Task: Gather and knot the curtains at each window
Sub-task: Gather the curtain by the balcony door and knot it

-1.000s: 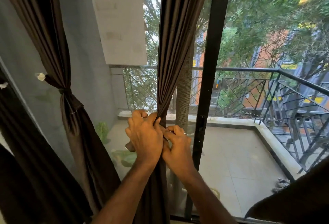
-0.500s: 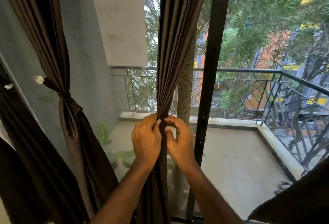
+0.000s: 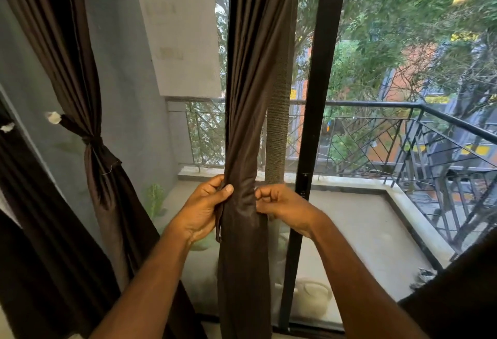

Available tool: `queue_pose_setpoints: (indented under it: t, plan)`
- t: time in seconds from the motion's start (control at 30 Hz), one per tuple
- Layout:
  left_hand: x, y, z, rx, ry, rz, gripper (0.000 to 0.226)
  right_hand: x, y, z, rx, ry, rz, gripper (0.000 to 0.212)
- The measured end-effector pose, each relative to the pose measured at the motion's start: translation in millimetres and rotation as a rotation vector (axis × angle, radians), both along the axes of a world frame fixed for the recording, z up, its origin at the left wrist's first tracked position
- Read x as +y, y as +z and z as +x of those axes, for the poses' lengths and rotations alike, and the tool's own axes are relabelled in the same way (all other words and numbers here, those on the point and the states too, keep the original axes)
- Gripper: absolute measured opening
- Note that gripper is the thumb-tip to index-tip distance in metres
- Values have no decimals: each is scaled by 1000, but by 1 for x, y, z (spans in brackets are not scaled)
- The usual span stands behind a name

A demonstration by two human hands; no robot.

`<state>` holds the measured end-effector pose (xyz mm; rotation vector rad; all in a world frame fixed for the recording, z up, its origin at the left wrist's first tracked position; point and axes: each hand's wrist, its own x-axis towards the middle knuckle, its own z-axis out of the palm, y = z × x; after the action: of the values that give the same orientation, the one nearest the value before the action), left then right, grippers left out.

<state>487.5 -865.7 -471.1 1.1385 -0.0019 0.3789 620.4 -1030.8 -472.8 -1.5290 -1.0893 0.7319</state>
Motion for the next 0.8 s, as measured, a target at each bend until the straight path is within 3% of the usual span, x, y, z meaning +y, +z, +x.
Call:
queue_pose_setpoints:
  t: [0.1, 0.23, 0.33, 0.43, 0.53, 0.6, 0.67, 0.8]
  plan:
    - [1, 2, 0, 8, 15, 77, 61, -3, 8, -5, -88, -1, 33, 13]
    - [1, 3, -15, -6, -157, 6, 51, -11, 14, -7, 191, 103, -119, 20]
    - [-2, 8, -20, 7, -226, 42, 47, -10, 7, -6, 182, 286, -235, 13]
    - [-2, 10, -18, 0, -201, 63, 38, -12, 4, -6, 261, 296, -183, 45]
    - [3, 9, -18, 13, -103, 43, 31, -18, 0, 1, 424, 184, -96, 50]
    - [6, 8, -15, 31, -52, 81, 29, -17, 2, 2, 202, 181, -102, 42]
    - [6, 9, -8, 60, 59, 222, 20, -10, 8, 3, -89, 32, -115, 32]
    - [-1, 16, 11, 95, 482, 754, 17, -1, 27, -4, -358, -369, -13, 36]
